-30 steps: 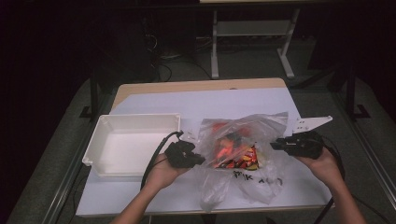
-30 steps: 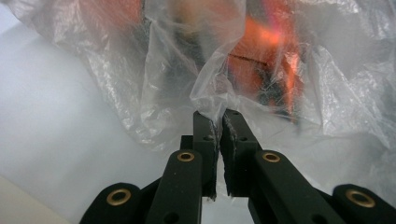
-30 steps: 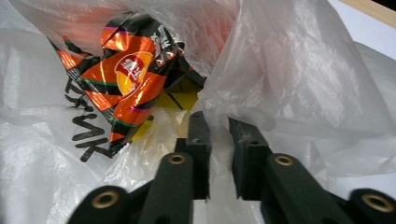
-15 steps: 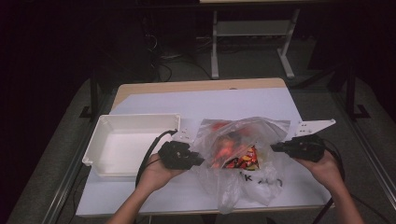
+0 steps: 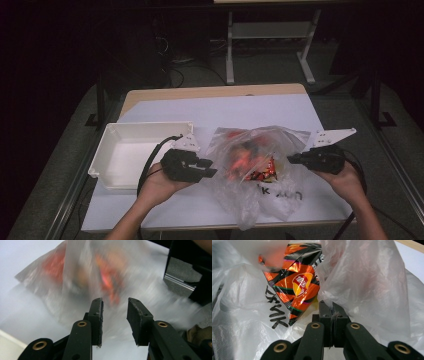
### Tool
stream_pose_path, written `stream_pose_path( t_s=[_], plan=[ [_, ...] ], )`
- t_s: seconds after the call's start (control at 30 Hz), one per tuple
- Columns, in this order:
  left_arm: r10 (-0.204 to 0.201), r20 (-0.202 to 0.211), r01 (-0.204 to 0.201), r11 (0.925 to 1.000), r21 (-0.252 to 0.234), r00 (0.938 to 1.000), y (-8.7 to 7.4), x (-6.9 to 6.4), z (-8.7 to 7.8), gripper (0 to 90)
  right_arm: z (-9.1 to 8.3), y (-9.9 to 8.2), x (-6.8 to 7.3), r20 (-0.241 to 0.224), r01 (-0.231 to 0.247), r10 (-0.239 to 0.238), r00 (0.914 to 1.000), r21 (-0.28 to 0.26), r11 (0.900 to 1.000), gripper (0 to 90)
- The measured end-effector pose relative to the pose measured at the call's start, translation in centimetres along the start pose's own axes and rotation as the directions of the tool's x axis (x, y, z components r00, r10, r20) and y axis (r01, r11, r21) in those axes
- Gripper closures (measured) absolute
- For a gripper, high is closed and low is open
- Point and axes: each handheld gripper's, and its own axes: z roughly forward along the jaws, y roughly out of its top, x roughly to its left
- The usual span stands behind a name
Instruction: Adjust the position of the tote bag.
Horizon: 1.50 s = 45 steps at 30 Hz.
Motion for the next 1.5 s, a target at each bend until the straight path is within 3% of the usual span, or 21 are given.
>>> stream_pose_path(
  t_s=[0.23, 0.33, 0.47, 0.5, 0.67, 0.8, 1.07, 1.33, 1.5],
  plan=[
    [0.028, 0.035, -0.028, 0.9996, -0.011, 0.999, 1.2, -1.1, 0.6, 58.8, 0.4, 0.1, 0.2, -0.011, 0.005, -0.005, 0.9999, -0.004, 1.0, 88.2],
    [0.044, 0.045, -0.043, 0.999, -0.007, 0.998, 1.5, -1.5, 1.6, 52.8, 0.5, 0.2, 0.2, -0.017, 0.006, -0.006, 0.9998, -0.006, 1.0, 88.2],
    [0.03, 0.031, -0.03, 0.9995, -0.008, 0.9991, 1.3, -1.4, 3.3, 40.4, 0.8, 0.3, 0.3, -0.021, 0.012, -0.012, 0.9997, -0.017, 0.9998, 88.2],
    [0.02, 0.0, -0.02, 0.9998, -0.001, 0.9998, 1.2, -1.1, 4.1, 38.2, 0.8, 0.3, 0.4, -0.023, 0.012, -0.012, 0.9997, -0.019, 0.9997, 88.2],
    [-0.026, -0.012, 0.026, 0.9993, 0.025, 0.9996, 0.6, 0.2, 5.6, 34.9, 0.9, 0.4, 0.4, -0.028, 0.017, -0.018, 0.9994, -0.03, 0.9994, 88.2],
    [-0.035, -0.02, 0.036, 0.9975, 0.061, 0.9992, 0.0, 1.0, 6.3, 42.1, 1.0, 0.5, 0.5, -0.029, 0.014, -0.015, 0.9995, -0.031, 0.9994, 88.2],
    [-0.05, -0.012, 0.051, 0.997, 0.059, 0.9987, -0.6, 1.5, 6.1, 70.9, 1.5, 0.6, 0.7, -0.035, 0.028, -0.028, 0.999, -0.018, 0.9994, 88.2],
    [-0.062, 0.01, 0.062, 0.9975, 0.035, 0.998, -1.0, 2.0, 4.4, 85.8, 1.4, 0.6, 0.8, -0.037, 0.031, -0.031, 0.9988, -0.016, 0.9994, 88.3],
    [-0.068, -0.004, 0.068, 0.9975, 0.021, 0.9977, -1.1, 2.3, 3.9, 89.6, 1.3, 0.8, 0.9, -0.034, 0.035, -0.035, 0.9988, -0.014, 0.9993, 88.3]
  ],
)
